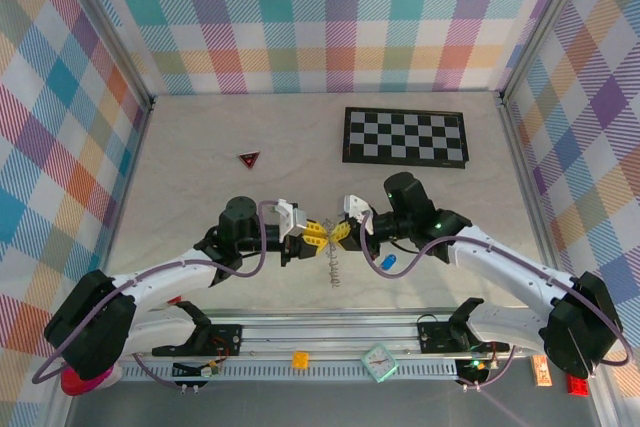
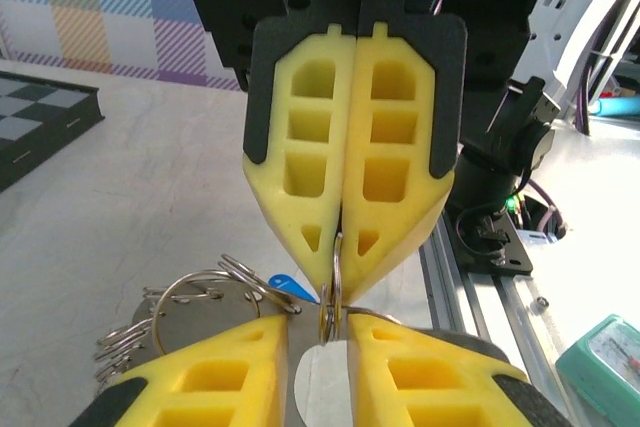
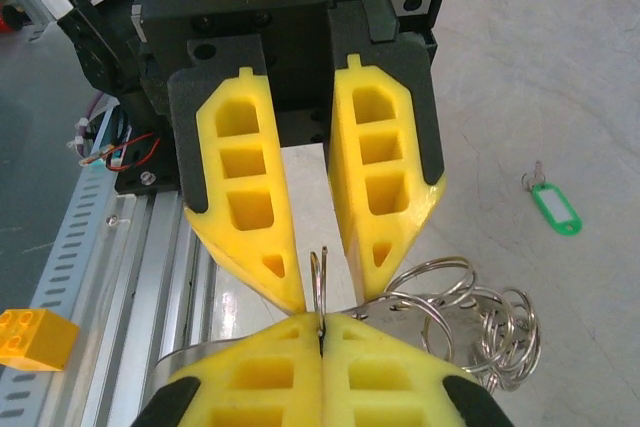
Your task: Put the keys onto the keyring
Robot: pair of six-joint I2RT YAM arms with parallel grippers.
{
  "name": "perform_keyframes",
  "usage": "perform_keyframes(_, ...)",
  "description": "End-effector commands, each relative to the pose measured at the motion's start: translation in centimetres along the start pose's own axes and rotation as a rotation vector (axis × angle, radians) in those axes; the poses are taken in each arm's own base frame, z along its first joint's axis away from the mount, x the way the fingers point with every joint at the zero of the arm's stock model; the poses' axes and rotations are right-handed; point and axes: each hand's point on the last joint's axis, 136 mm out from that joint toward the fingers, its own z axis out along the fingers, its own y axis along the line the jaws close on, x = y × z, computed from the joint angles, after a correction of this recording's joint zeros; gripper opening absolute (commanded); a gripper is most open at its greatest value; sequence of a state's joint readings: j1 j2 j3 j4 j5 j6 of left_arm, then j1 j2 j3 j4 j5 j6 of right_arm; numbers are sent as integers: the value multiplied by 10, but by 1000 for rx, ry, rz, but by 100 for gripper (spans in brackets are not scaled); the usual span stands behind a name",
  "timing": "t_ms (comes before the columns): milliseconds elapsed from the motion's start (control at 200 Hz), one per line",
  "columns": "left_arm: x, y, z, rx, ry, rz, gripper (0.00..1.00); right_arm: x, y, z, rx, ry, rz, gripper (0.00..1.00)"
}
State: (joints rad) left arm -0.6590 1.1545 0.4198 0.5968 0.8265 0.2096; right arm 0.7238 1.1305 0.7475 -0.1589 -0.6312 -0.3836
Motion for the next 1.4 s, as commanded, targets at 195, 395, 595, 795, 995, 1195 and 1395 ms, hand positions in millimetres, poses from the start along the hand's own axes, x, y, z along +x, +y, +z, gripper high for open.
perform_keyframes(195, -19, -6, 2, 38, -27, 52, 18, -10, 2, 1, -33, 9, -43, 0)
perform_keyframes(395, -19, -6, 1, 32, -31, 55, 16, -9, 3, 3, -43, 12, -35, 0)
perform_keyframes(595, -19, -6, 3, 39, -33, 45, 10, -15, 6, 5, -63, 1, -41, 0)
perform_keyframes(795, -17, -6, 3, 42, -22, 43, 3, -21, 7, 4, -64, -26, -38, 0)
perform_keyframes(995, -18, -4, 0, 18, -17, 60, 0, -16, -2, 1, 7, -10, -18, 19)
perform_keyframes(1195, -12, 4, -2, -73, 34, 106, 0, 7, -13, -19, 168, 5, 82, 35)
perform_keyframes(1395, -16, 11, -3, -130, 34, 124, 0, 34, -45, -50, 495, -36, 360, 43)
